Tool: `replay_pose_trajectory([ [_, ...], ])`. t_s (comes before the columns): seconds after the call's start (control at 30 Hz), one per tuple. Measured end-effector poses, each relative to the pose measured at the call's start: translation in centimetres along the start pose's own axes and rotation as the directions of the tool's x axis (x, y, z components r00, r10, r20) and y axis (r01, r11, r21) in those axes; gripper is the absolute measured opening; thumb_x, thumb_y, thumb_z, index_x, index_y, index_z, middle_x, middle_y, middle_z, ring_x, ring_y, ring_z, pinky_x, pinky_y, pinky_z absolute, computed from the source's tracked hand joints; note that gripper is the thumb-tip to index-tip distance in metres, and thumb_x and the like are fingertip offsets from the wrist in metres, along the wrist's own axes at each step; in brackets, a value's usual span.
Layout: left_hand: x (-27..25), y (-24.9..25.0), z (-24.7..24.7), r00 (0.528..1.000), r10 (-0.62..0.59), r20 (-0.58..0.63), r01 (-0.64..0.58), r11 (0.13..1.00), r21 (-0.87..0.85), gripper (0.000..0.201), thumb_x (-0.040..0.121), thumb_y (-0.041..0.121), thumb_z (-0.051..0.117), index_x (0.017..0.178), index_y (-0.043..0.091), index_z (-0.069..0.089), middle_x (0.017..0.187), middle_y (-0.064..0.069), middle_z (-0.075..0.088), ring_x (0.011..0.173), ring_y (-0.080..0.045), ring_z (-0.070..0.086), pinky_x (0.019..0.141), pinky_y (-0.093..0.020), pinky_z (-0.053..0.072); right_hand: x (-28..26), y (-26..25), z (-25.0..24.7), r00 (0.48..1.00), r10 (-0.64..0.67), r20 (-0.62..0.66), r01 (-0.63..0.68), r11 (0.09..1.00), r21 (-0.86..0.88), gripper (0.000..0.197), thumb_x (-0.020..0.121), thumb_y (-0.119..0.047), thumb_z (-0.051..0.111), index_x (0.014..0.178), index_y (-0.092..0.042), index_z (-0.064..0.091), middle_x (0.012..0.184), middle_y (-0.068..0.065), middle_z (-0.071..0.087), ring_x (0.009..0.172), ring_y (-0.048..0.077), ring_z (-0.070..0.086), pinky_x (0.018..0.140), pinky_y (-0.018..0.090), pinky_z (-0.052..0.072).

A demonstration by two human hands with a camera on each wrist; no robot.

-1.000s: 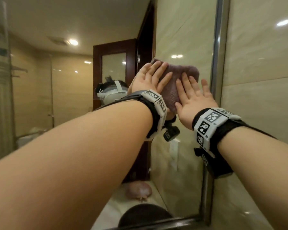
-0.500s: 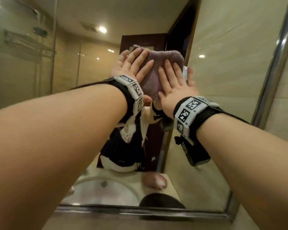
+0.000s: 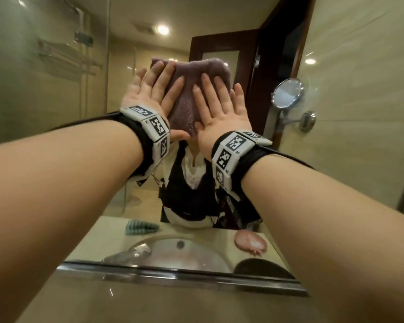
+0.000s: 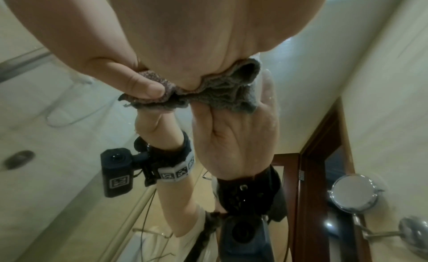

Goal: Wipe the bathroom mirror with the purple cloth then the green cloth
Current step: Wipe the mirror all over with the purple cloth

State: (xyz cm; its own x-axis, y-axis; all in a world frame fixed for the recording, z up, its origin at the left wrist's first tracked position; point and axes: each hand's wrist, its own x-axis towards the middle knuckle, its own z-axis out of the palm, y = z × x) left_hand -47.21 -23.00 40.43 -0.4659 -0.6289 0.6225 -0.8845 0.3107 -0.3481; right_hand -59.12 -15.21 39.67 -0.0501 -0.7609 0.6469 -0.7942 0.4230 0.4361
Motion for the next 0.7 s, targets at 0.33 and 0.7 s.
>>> replay_pose_trajectory([
  [0.33, 0.1, 0.9, -0.5, 1.0, 0.028, 0.011, -0.028, 0.996, 0.086, 0.112, 0.076, 0.082, 0.02, 0.141, 0.006, -0.029, 0.146, -0.021, -0.034, 0.139, -0.033, -0.025, 0.111, -0.046, -0.017, -1.3, 0.5, 1.5, 0.998, 0.029, -0.052, -0.028, 0.999, 0.027, 0.062, 0.099, -0.044, 0.016, 0.146, -0.024, -0.02, 0.153, -0.001, -0.026, 0.141, 0.02, -0.024, 0.107, 0.043, -0.023],
  [0.7, 0.2, 6.5, -2.3, 0.997, 0.082, 0.011, -0.082, 0.991, 0.104, 0.108, 0.076, 0.082, 0.015, 0.137, 0.007, -0.034, 0.146, -0.02, -0.034, 0.137, -0.035, -0.028, 0.109, -0.047, -0.019, -4.4, 5.7, 3.5, 0.997, 0.059, -0.054, -0.057, 0.998, 0.038, 0.062, 0.099, -0.045, 0.018, 0.146, -0.027, -0.018, 0.154, -0.005, -0.025, 0.141, 0.016, -0.023, 0.106, 0.04, -0.024],
])
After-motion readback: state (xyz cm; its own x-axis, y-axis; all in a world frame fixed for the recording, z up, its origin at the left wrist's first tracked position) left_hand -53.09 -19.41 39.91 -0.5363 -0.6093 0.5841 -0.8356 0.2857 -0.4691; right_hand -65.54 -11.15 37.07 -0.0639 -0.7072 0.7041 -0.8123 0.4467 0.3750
